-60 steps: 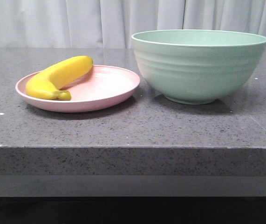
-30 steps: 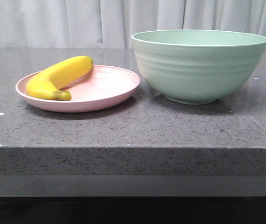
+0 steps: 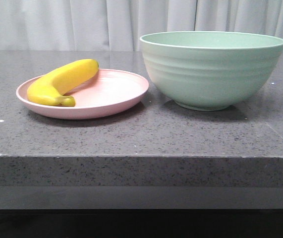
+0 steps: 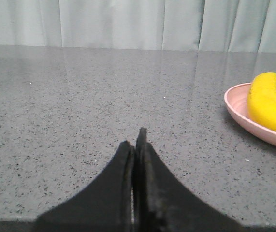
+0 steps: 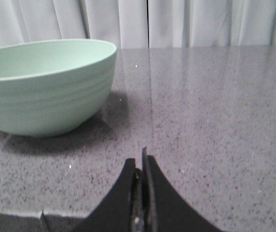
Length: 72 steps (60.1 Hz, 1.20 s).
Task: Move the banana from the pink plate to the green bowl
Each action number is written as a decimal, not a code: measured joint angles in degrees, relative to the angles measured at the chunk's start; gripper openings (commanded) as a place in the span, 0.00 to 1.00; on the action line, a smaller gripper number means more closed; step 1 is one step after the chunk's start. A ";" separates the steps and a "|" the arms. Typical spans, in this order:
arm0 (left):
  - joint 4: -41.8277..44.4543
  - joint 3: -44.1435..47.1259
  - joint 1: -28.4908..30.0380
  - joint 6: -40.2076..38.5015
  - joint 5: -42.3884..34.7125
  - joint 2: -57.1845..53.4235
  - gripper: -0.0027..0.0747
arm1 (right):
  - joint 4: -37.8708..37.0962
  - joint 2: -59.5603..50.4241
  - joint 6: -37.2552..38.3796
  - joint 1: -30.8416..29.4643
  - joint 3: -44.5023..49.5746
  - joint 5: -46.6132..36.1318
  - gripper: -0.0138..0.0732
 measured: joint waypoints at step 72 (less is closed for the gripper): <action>-3.86 -27.46 -0.11 0.00 8.05 29.59 0.81 | 0.00 25.76 0.00 0.00 -29.30 15.43 0.68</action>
